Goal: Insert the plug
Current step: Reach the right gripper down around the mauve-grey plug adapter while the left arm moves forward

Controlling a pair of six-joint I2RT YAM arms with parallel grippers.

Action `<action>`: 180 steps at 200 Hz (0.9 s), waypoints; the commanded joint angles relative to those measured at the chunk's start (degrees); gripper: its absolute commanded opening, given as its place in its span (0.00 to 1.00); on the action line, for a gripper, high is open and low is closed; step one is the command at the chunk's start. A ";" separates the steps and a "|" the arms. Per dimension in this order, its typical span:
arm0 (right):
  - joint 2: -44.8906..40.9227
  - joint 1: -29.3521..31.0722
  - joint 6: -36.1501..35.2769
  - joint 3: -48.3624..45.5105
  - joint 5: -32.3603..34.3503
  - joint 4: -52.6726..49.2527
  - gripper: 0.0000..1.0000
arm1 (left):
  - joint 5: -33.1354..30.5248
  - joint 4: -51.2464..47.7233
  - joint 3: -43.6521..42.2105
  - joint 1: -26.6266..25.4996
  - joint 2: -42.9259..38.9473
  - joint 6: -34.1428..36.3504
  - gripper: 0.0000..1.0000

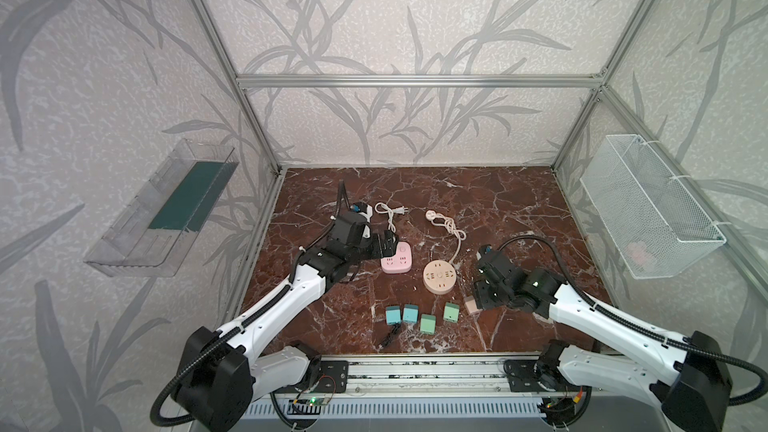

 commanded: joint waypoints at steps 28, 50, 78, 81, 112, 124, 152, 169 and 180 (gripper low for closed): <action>2.79 0.59 0.76 -1.03 -1.87 0.62 0.68 | -3.10 -8.29 8.65 -0.52 3.66 5.86 0.99; 4.04 0.71 0.75 -1.43 -2.96 1.37 0.68 | -7.86 -13.73 10.41 -1.07 4.47 6.99 0.99; 4.83 1.05 1.63 -2.75 -4.69 3.86 0.68 | -10.26 -19.00 12.38 -2.93 7.01 8.53 0.99; 4.94 1.14 1.63 -2.89 -4.85 4.10 0.68 | -10.19 -19.06 12.41 -3.18 7.22 8.56 0.99; 6.41 1.63 1.28 -3.27 -5.33 4.24 0.61 | -7.87 -17.57 11.10 -4.64 7.66 7.25 0.99; 6.64 1.77 1.01 -3.56 -5.33 4.47 0.60 | -7.37 -16.92 10.66 -4.88 7.64 6.75 0.99; 7.01 1.98 0.84 -4.35 -6.07 6.07 0.60 | -6.86 -16.08 10.09 -5.01 7.82 6.23 0.99; 7.59 2.03 0.75 -4.84 -6.62 6.55 0.59 | -6.24 -15.46 9.76 -5.06 7.87 5.95 0.99; 7.77 2.12 0.61 -5.23 -6.89 6.92 0.59 | -6.03 -14.88 9.36 -5.09 7.73 5.88 0.99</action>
